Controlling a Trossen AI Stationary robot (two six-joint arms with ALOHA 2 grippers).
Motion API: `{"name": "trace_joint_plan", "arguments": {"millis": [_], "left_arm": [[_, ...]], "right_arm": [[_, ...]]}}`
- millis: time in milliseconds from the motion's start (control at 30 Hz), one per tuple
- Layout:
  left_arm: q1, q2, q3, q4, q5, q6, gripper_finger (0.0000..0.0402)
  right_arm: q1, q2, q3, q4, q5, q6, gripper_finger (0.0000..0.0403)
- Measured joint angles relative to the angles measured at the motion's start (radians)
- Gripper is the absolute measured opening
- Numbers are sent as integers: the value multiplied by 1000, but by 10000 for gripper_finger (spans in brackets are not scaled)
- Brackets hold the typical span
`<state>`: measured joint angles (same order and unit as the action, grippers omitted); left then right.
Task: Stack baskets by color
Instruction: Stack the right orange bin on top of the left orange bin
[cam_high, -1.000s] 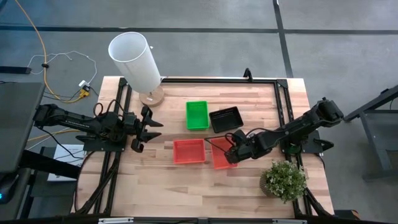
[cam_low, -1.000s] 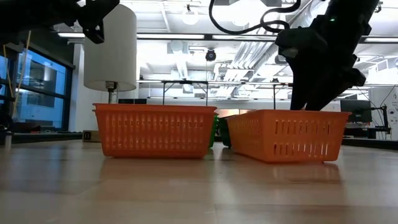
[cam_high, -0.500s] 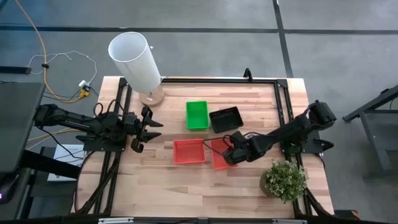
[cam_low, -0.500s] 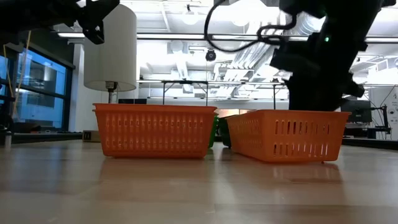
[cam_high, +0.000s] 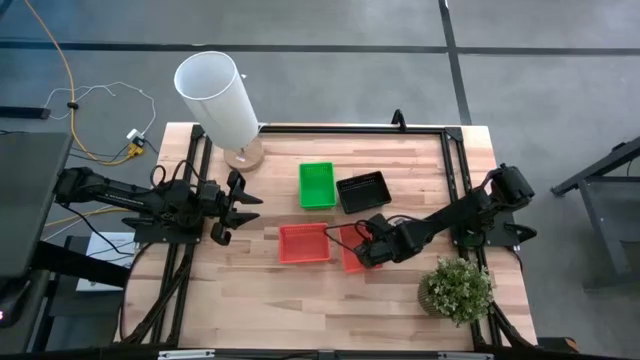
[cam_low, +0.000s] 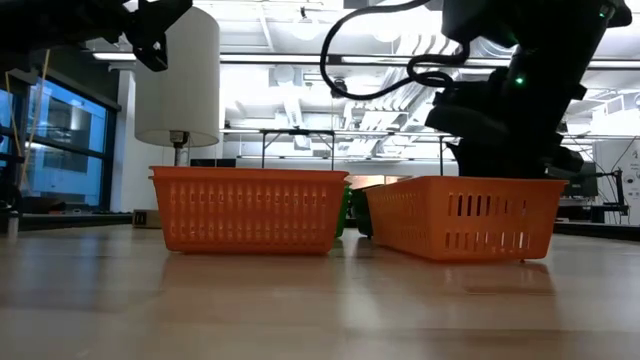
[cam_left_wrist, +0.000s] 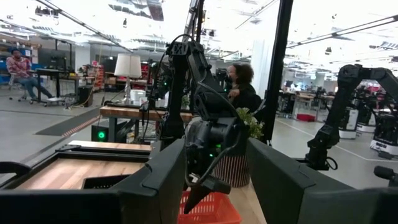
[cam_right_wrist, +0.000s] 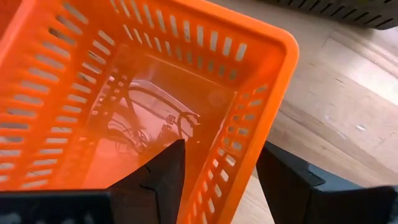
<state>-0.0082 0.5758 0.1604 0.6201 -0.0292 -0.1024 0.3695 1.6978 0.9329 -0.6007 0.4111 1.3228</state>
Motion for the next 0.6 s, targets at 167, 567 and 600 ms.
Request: {"name": "trace_joint_plan", "arguments": {"millis": [167,567,600], "left_arm": [[0,0,0,-3,0,0,158],[0,0,0,-2,0,-26,158],[0,0,0,-3,0,-26,158]], "right_arm": [[0,-3,0,-13,-11,-21,174],[20,-32,2,-103,-23,-115,13],[24,-41,2,-106,-22,-131,8]]}}
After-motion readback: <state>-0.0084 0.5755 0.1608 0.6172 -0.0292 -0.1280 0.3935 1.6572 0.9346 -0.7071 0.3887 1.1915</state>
